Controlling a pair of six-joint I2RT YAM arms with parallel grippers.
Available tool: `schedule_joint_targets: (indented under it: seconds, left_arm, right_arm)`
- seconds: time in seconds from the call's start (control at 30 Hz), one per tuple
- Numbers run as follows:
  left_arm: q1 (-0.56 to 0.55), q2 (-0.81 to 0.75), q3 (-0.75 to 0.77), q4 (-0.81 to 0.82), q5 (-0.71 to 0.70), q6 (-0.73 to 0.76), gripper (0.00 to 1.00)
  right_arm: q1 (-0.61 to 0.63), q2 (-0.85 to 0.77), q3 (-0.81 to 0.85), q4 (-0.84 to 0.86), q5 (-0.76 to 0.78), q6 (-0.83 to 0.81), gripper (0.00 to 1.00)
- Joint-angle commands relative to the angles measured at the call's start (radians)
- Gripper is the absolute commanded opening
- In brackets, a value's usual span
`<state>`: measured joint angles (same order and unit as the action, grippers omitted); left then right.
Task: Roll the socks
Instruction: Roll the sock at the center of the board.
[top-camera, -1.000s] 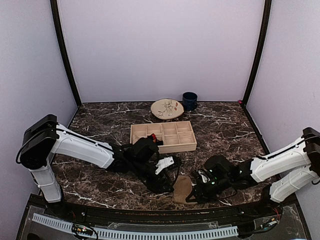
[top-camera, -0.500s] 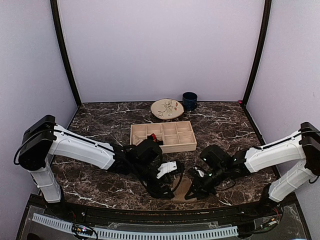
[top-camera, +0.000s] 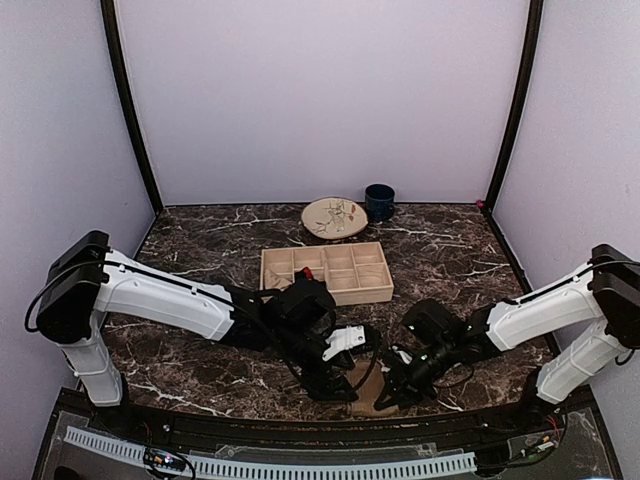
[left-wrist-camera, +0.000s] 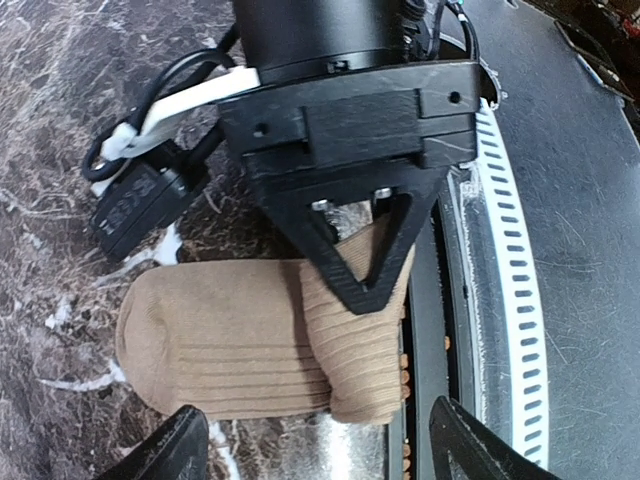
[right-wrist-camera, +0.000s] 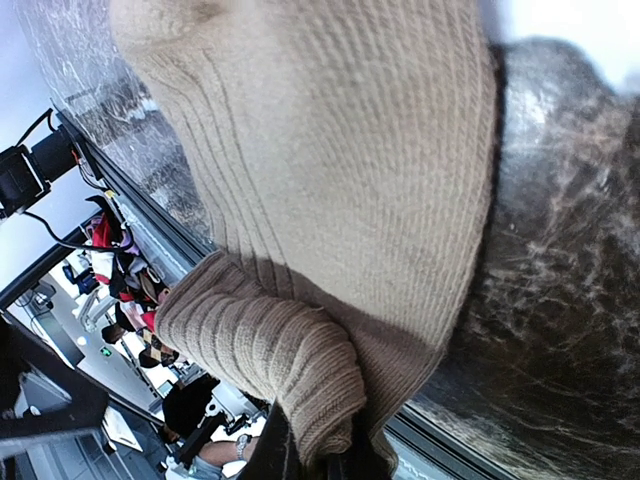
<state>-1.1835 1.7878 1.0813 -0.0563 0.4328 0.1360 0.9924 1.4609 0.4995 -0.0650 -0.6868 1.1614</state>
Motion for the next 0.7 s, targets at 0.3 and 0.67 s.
schedule_joint_targets:
  seconds: [0.3,0.67]
  left_arm:
    - [-0.048,0.054,0.044,-0.071,-0.002,0.030,0.75]
    - [-0.056,0.109,0.072,-0.096,0.003,0.022,0.70]
  right_arm:
    - [-0.042,0.042,0.013,0.026,-0.044,-0.030,0.00]
    - [-0.051,0.100,0.042,0.043,-0.069,-0.062,0.00]
